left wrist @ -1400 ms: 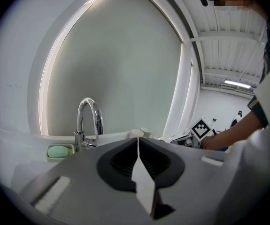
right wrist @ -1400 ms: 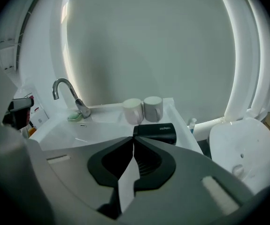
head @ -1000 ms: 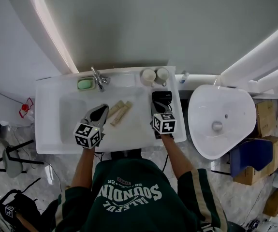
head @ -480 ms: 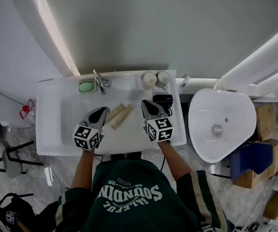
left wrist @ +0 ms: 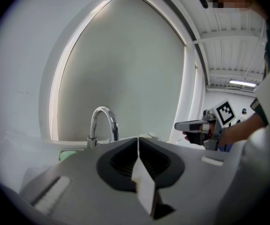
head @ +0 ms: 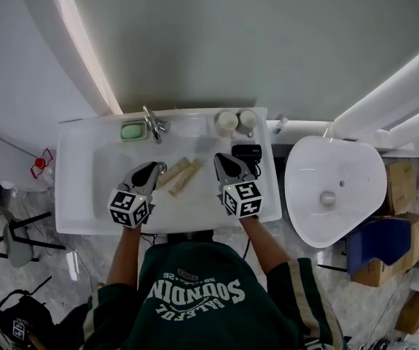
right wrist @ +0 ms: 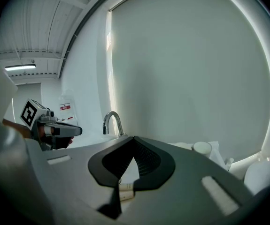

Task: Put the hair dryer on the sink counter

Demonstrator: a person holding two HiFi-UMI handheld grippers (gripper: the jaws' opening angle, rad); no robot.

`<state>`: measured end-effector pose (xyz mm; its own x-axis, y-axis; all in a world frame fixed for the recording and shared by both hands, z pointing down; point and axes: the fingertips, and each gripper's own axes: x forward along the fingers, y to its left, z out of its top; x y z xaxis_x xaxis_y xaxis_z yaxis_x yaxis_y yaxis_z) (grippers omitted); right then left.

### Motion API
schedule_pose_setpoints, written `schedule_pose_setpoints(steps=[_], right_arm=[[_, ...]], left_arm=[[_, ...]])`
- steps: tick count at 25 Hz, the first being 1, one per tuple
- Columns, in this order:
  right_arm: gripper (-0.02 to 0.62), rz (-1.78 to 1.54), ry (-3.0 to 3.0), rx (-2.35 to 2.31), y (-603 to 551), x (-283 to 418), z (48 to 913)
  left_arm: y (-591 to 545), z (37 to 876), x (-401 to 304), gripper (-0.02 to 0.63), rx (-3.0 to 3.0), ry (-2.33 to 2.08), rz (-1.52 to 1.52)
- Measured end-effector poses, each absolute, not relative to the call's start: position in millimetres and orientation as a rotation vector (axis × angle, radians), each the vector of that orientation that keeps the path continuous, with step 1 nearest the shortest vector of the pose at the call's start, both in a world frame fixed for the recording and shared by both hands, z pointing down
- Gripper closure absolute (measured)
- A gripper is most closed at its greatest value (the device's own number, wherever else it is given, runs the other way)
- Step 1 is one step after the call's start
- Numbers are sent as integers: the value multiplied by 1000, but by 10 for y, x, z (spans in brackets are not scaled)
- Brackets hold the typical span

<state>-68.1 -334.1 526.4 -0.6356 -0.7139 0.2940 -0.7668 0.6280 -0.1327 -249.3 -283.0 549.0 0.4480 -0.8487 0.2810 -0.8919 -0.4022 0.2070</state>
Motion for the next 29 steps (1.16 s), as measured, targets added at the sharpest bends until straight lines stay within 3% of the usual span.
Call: schedule_pose_setpoints(steps=[29], right_arm=[[591, 395, -2619, 1217, -3282, -572, 5362]], left_arm=[[-2803, 5576, -2368, 545, 2374, -1448, 206]])
